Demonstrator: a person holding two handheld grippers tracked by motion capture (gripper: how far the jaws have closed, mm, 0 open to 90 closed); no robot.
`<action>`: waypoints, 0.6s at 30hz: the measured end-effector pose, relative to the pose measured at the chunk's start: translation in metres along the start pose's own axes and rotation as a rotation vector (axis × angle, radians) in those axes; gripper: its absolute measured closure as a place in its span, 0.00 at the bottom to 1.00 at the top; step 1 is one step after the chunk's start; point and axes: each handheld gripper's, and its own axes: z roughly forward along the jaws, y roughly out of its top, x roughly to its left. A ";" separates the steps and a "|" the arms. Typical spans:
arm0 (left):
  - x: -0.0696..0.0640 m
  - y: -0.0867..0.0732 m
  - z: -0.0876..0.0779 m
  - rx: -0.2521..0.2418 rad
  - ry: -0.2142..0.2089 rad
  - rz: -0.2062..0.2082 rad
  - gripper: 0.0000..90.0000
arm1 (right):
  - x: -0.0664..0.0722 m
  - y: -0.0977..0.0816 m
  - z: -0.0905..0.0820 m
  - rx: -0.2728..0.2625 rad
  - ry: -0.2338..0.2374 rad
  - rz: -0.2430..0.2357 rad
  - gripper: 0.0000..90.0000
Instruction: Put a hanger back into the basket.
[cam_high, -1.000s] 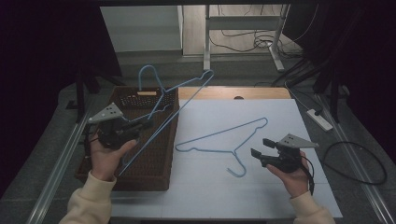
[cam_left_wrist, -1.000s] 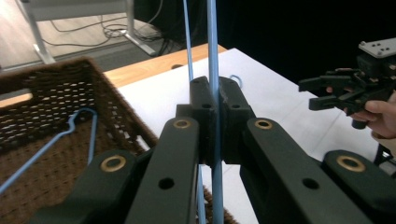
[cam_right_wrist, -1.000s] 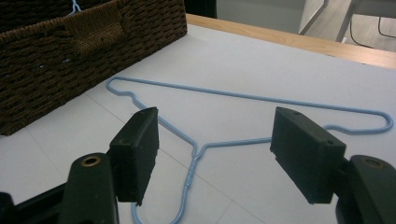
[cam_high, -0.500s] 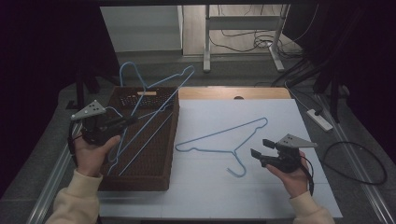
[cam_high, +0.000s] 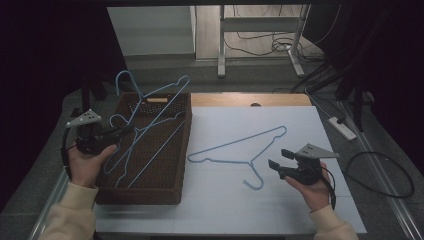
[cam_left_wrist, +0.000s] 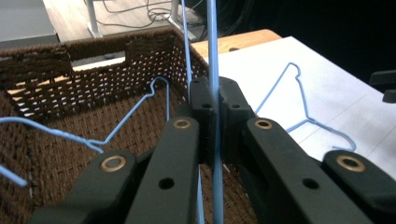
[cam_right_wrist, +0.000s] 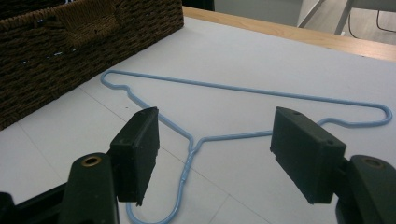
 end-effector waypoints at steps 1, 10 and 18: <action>0.000 -0.001 0.001 0.005 0.000 0.000 0.96 | 0.000 0.000 0.000 -0.001 0.000 0.000 0.37; 0.006 -0.008 0.010 0.053 0.014 0.003 0.96 | 0.000 0.000 0.000 -0.003 -0.003 -0.001 0.37; 0.008 -0.013 0.012 0.087 0.018 0.010 0.96 | 0.000 0.000 0.000 -0.002 -0.003 -0.001 0.37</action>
